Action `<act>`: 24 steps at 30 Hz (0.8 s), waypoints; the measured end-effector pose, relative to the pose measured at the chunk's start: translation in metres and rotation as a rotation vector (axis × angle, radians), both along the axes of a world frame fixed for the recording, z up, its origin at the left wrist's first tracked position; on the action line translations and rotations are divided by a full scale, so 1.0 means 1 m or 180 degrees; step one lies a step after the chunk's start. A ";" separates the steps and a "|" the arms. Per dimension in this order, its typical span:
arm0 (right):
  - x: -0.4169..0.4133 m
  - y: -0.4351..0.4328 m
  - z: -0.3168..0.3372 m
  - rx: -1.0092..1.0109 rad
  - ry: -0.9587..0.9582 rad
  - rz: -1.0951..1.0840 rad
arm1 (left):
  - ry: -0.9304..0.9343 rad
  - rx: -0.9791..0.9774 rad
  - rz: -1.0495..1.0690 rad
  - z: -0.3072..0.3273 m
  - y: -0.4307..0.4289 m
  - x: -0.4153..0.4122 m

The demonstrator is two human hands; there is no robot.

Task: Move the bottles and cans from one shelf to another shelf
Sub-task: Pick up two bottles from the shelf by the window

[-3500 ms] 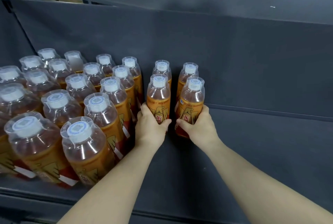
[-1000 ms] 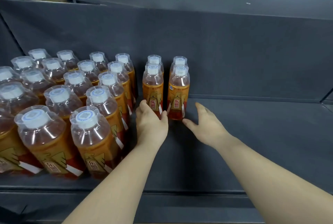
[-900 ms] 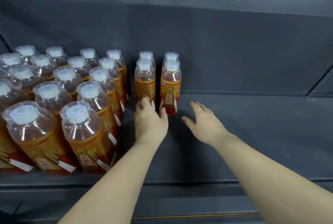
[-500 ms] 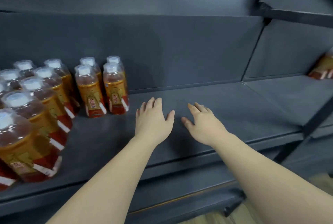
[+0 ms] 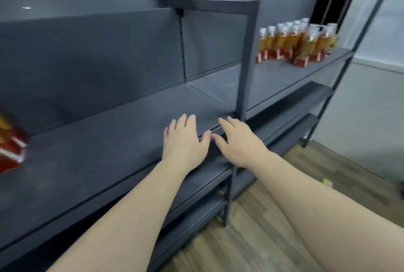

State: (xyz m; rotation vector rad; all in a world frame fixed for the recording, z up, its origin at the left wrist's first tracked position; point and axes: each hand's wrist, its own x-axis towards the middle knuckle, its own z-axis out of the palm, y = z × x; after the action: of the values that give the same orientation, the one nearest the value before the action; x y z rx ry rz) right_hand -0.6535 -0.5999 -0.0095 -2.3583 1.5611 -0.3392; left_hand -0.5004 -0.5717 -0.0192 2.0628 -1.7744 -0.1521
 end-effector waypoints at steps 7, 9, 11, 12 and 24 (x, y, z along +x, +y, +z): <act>-0.121 -0.009 -0.007 0.0105 -0.0059 -0.0806 | -0.0167 -0.0038 -0.0796 -0.004 -0.039 -0.112; -0.148 -0.012 -0.010 0.0130 -0.0085 -0.1012 | -0.0225 -0.0037 -0.1034 -0.006 -0.051 -0.141; -0.171 -0.017 -0.012 0.0160 -0.0104 -0.1192 | -0.0275 0.0001 -0.1255 -0.010 -0.065 -0.166; -0.182 -0.021 -0.013 0.0182 -0.0093 -0.1274 | -0.0263 0.0037 -0.1341 -0.012 -0.073 -0.177; -0.258 -0.126 -0.016 0.0189 0.0045 -0.1887 | -0.0071 0.0126 -0.1815 -0.014 -0.203 -0.254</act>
State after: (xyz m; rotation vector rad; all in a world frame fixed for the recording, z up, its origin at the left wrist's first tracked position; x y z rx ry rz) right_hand -0.9114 -0.7263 -0.0254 -1.8096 2.2198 -0.3895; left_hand -0.7540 -0.7747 -0.0328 1.5301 -2.3427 -0.3277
